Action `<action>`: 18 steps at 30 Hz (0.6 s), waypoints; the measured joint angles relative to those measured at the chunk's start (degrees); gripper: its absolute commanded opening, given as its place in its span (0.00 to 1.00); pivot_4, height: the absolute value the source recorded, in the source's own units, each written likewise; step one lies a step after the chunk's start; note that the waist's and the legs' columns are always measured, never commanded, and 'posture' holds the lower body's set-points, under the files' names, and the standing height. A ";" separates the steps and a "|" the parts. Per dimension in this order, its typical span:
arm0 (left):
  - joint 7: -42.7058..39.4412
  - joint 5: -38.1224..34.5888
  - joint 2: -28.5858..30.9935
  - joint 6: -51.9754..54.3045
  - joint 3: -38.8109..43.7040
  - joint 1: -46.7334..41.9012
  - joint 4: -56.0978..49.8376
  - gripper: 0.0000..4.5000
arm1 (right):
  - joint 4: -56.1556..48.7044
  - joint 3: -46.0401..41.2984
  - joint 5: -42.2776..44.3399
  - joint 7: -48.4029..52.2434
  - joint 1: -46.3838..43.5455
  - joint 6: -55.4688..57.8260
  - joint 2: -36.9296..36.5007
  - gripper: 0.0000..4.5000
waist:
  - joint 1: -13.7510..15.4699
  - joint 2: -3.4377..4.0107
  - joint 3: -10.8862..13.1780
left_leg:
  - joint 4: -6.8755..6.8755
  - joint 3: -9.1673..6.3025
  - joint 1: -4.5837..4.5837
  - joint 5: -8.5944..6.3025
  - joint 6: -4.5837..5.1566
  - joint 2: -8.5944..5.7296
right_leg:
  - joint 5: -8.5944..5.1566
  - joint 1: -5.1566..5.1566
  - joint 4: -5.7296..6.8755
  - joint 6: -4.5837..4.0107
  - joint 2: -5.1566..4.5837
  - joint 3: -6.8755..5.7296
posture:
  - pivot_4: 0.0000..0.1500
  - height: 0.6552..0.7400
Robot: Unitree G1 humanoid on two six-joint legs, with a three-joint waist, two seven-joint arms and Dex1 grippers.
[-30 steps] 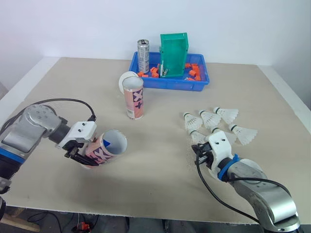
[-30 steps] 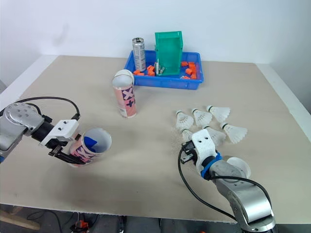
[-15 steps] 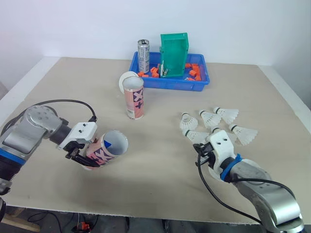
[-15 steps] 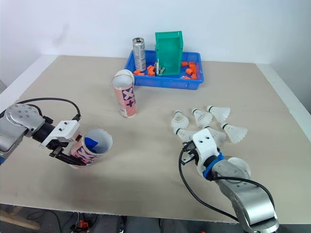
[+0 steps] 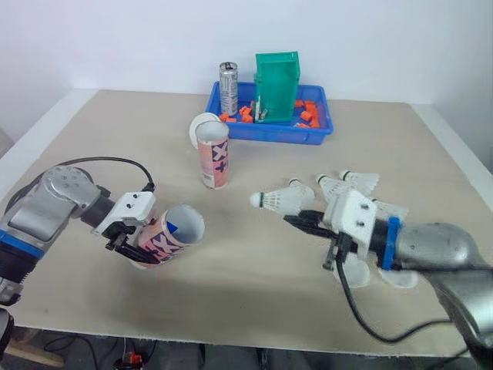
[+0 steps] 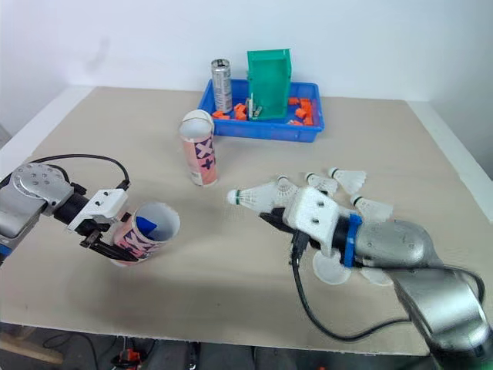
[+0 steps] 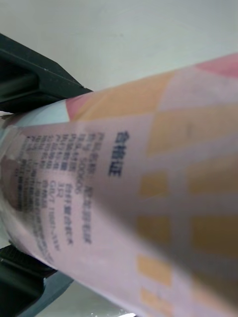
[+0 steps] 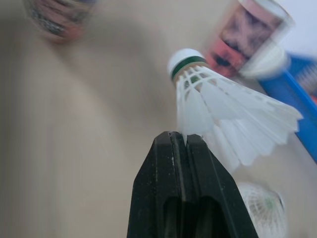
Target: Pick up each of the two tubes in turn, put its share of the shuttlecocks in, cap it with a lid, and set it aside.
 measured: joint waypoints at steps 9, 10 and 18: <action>-0.02 -2.74 -0.35 2.63 -0.85 -0.58 -0.58 0.65 | 18.14 17.42 -9.18 13.90 -21.62 -13.41 8.00 0.01 | 0.06 -0.11 0.05 | -0.10 -0.09 -0.35 0.03 0.06 0.05 | -0.03 -0.31 0.03 0.01 0.05 -0.15 | 1.00 0.95; -0.01 -2.84 -0.36 2.76 -0.85 -0.59 -0.73 0.65 | 18.99 17.92 -9.71 14.51 -22.39 -14.31 8.56 0.01 | 0.14 -0.11 0.06 | -0.11 -0.13 -0.41 0.03 0.05 0.04 | -0.03 -0.33 0.03 0.14 0.07 -0.15 | 1.00 0.95; 0.07 -2.71 -0.04 4.55 0.14 0.31 -2.01 0.65 | 25.10 18.30 -10.32 20.91 -27.06 -19.99 11.64 0.01 | 0.12 -0.11 0.06 | -0.19 -0.18 -0.43 -0.02 0.06 0.06 | -0.03 -0.38 0.12 0.22 0.14 -0.16 | 1.00 0.95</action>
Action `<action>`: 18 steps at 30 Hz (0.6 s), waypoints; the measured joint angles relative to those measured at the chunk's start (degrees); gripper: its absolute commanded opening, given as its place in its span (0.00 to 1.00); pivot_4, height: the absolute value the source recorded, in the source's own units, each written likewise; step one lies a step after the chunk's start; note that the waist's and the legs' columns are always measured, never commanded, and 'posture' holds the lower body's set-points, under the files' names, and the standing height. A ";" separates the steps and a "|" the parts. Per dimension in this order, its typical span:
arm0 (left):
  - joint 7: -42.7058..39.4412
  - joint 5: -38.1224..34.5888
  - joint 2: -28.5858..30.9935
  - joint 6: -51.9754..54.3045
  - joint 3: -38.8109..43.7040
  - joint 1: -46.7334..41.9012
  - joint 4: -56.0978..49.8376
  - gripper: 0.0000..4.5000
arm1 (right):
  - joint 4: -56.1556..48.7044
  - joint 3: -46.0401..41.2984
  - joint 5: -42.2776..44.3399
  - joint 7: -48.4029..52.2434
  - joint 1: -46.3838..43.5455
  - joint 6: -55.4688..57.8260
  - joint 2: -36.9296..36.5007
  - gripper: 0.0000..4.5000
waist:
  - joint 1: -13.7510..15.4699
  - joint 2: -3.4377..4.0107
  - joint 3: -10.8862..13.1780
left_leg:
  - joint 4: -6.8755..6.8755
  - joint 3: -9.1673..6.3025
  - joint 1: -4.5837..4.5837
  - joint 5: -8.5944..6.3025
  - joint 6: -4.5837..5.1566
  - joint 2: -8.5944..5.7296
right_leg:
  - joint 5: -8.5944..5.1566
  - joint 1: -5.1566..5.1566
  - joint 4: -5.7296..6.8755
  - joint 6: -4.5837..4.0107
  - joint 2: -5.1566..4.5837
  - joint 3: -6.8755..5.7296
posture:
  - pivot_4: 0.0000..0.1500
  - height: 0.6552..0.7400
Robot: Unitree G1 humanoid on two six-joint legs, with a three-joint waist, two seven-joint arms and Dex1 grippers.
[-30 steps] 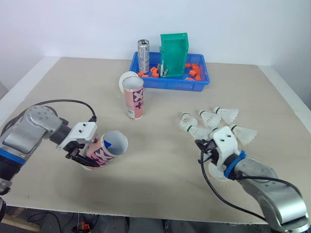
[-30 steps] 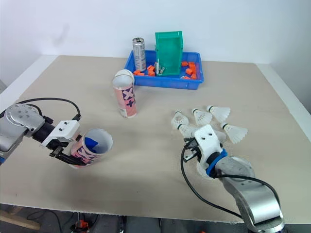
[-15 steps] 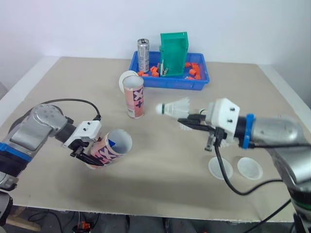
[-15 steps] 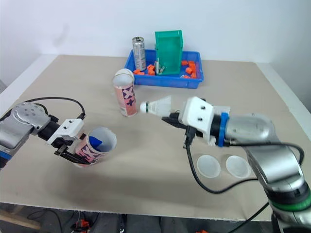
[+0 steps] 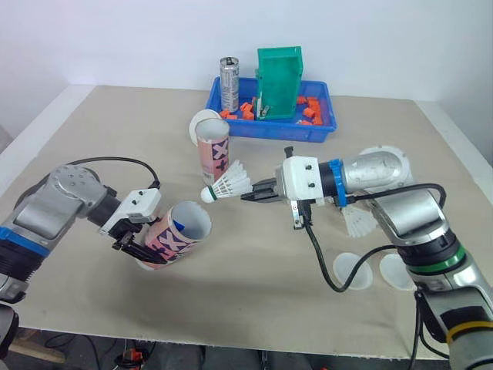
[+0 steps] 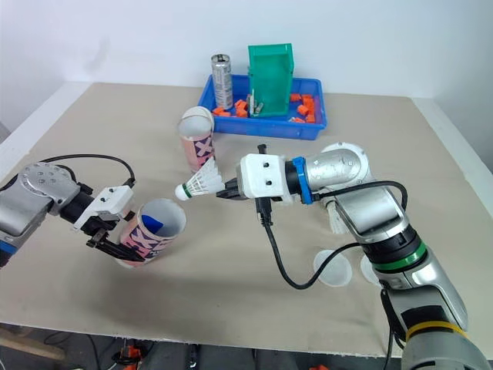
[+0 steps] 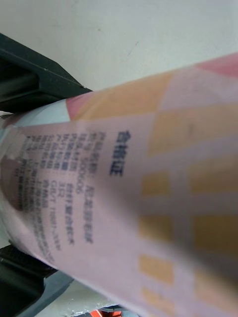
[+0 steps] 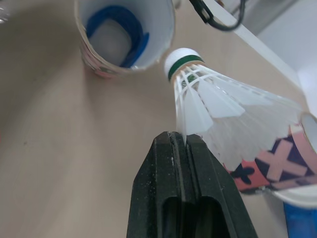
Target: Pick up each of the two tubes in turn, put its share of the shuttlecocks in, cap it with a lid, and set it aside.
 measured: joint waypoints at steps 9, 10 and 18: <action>0.06 0.12 0.07 0.86 1.19 1.36 -1.13 0.65 | -1.26 -2.90 3.61 3.74 -1.00 1.27 -0.58 0.01 | -0.01 0.00 0.00 | 0.05 0.01 0.05 0.00 0.00 0.04 | -0.04 -0.01 0.18 -0.07 0.02 0.00 | 1.00 0.95; 0.07 0.18 0.07 0.86 1.19 1.36 -1.13 0.65 | -1.71 -2.90 3.83 3.98 -0.98 1.52 -0.58 0.01 | -0.01 0.00 0.00 | 0.05 0.01 0.07 0.00 0.00 0.03 | -0.08 -0.03 0.26 -0.10 0.02 0.00 | 1.00 0.95; -0.01 0.88 0.32 0.42 1.19 1.37 -1.00 0.65 | -2.47 0.32 3.03 6.51 0.12 2.56 1.62 0.01 | -0.08 0.00 0.00 | 0.12 -0.01 0.21 0.01 -0.01 0.10 | -0.22 -0.12 0.72 -0.24 0.17 0.00 | 1.00 0.95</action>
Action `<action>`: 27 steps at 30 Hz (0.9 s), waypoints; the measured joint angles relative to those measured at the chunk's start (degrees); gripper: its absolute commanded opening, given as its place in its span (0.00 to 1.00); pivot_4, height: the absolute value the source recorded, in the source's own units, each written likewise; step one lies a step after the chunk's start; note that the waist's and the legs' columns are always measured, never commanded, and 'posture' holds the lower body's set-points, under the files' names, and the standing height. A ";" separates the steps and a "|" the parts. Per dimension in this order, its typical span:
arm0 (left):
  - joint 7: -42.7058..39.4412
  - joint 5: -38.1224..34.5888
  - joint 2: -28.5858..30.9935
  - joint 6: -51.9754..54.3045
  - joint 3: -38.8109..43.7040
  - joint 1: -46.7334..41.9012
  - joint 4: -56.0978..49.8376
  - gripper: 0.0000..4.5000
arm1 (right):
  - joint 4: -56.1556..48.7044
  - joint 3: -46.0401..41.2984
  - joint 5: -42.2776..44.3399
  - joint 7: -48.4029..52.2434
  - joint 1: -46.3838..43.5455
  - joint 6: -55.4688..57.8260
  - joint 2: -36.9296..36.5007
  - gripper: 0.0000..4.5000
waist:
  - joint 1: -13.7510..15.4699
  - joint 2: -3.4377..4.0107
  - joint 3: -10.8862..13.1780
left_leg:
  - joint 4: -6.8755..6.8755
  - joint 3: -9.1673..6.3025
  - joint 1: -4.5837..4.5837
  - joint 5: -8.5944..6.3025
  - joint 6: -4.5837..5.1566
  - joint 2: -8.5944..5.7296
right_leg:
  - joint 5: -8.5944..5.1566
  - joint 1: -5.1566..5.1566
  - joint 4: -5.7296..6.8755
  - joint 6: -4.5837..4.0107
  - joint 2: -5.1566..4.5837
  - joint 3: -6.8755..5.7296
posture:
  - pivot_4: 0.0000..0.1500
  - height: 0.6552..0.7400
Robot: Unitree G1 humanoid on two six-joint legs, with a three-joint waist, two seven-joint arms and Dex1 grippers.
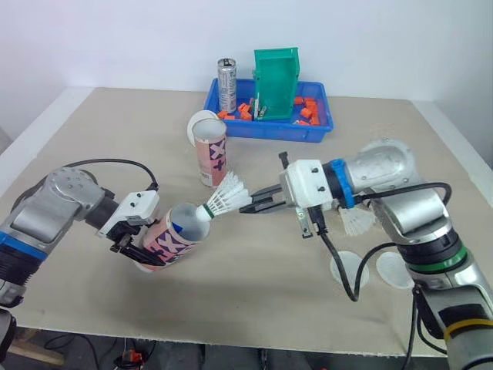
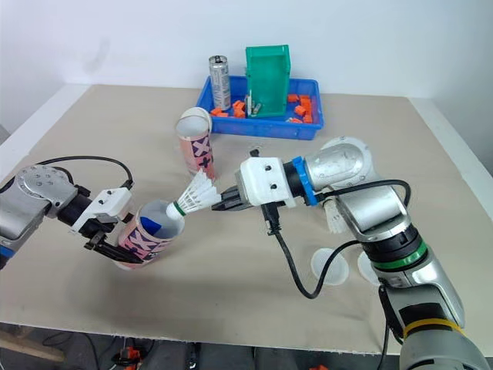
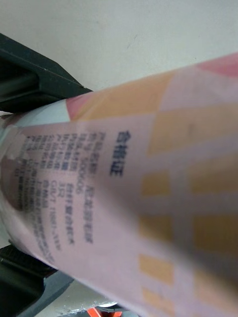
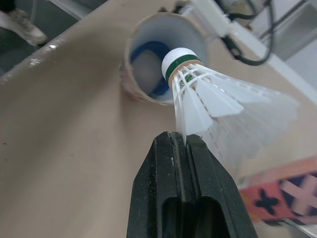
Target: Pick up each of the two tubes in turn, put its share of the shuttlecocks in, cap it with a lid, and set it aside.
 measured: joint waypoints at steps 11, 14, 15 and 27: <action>0.04 0.06 0.02 -0.28 0.00 0.03 -0.01 0.65 | 3.90 4.15 -1.66 2.70 -3.13 0.02 5.01 0.21 | -0.01 0.00 0.00 | 0.05 -0.03 0.00 0.01 -0.01 0.07 | 0.02 0.00 0.03 -0.04 0.09 0.01 | 1.00 0.95; 0.07 0.04 0.02 -0.28 0.17 0.20 -0.05 0.65 | 4.36 4.28 -0.69 3.48 -4.61 2.03 5.79 0.51 | 0.01 0.00 0.00 | 0.05 -0.04 -0.01 0.01 -0.01 0.09 | 0.02 0.01 0.03 -0.04 0.10 0.00 | 1.00 0.95; 0.06 0.04 0.02 -0.27 0.24 0.25 -0.09 0.65 | 4.30 3.86 0.36 3.55 -4.97 3.27 6.20 0.62 | 0.01 0.00 0.00 | 0.05 -0.04 0.00 0.00 -0.01 0.10 | 0.01 0.01 0.03 -0.05 0.10 0.00 | 1.00 0.95; 0.46 0.01 0.91 0.36 3.27 3.83 -2.53 0.65 | -5.63 -14.08 7.74 -13.82 13.82 19.31 -0.81 0.81 | -0.05 -0.07 -0.05 | -0.02 -0.19 -0.01 -0.02 -0.05 0.08 | -0.06 -0.02 0.06 -0.17 0.14 -0.08 | 1.00 0.95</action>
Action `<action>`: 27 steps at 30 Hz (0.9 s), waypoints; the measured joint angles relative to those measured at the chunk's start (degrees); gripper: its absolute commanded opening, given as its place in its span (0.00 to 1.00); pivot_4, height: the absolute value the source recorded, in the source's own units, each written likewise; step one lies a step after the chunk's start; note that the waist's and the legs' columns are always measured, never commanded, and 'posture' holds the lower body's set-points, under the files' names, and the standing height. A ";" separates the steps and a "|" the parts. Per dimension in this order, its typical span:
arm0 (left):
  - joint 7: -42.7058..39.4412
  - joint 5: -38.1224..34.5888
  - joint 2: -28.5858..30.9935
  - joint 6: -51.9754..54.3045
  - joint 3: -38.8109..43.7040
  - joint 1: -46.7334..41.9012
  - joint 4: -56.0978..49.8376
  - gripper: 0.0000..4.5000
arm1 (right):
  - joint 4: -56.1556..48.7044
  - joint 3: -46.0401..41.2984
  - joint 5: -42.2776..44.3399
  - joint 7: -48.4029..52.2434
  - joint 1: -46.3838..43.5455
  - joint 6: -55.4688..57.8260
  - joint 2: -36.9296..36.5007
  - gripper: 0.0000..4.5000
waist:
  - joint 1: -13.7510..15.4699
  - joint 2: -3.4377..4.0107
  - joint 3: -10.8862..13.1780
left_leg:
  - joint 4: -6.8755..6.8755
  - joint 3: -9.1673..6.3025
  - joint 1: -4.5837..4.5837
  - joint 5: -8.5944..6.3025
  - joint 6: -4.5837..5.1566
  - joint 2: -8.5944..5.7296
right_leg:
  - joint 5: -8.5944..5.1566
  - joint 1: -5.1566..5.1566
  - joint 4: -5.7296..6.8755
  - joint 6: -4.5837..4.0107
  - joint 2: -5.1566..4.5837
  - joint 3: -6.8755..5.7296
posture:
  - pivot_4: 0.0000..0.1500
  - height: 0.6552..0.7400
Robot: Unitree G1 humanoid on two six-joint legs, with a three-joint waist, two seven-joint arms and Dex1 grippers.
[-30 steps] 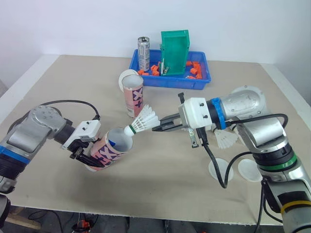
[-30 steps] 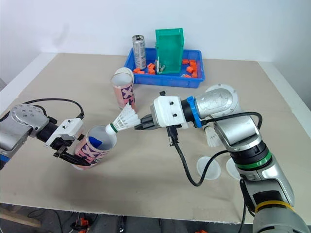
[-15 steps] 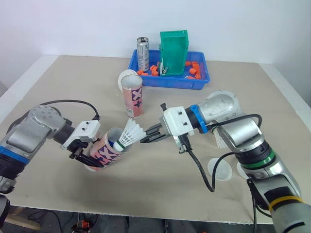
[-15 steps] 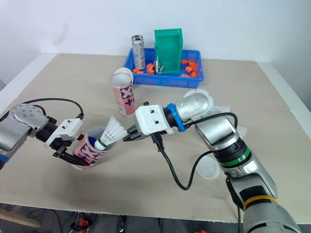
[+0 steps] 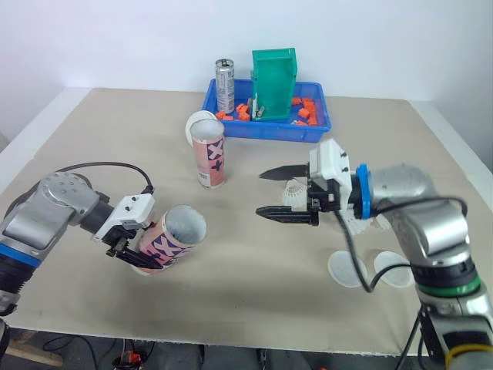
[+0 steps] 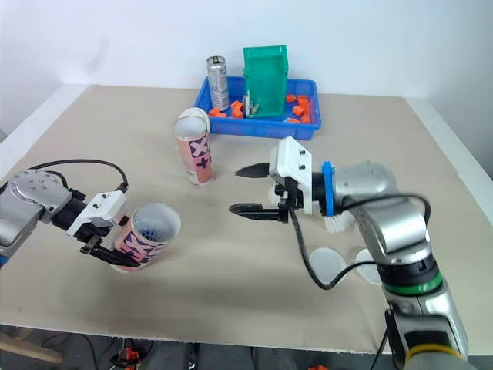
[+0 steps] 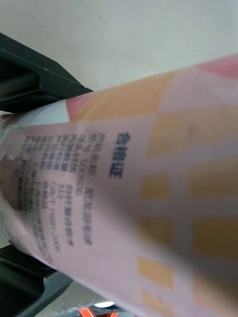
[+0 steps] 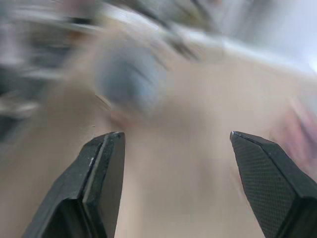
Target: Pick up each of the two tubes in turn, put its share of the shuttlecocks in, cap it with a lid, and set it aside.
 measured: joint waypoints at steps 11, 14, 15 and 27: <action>0.18 0.15 0.30 0.25 1.62 1.89 -1.14 0.65 | -8.86 -4.08 -9.79 -36.10 17.14 17.46 13.43 0.81 | -0.19 0.05 0.00 | 0.04 0.03 0.02 0.03 -0.05 0.13 | -0.03 -0.03 0.05 -0.23 0.20 0.10 | 1.00 0.95; 0.17 0.21 0.25 0.22 1.61 1.88 -1.10 0.65 | -8.16 -2.37 -10.85 -38.14 15.51 17.72 14.39 0.81 | -0.19 0.05 0.00 | 0.03 0.03 0.03 0.04 -0.04 0.13 | -0.02 -0.03 0.05 -0.25 0.20 0.11 | 1.00 0.95; 0.13 0.22 0.21 0.21 1.60 1.82 -1.09 0.65 | -6.97 -2.12 -11.04 -38.70 14.94 17.74 14.99 0.81 | -0.17 0.04 -0.01 | 0.04 0.02 0.03 0.04 -0.04 0.14 | -0.02 -0.02 0.05 -0.26 0.21 0.10 | 1.00 0.95; -0.48 0.31 -0.21 0.26 1.47 1.35 -0.88 0.65 | -0.03 -0.57 -12.18 -42.81 13.02 19.75 18.49 0.81 | -0.12 0.04 -0.01 | -0.02 0.01 0.00 0.04 -0.04 0.14 | -0.07 -0.03 0.05 -0.25 0.22 0.10 | 1.00 0.95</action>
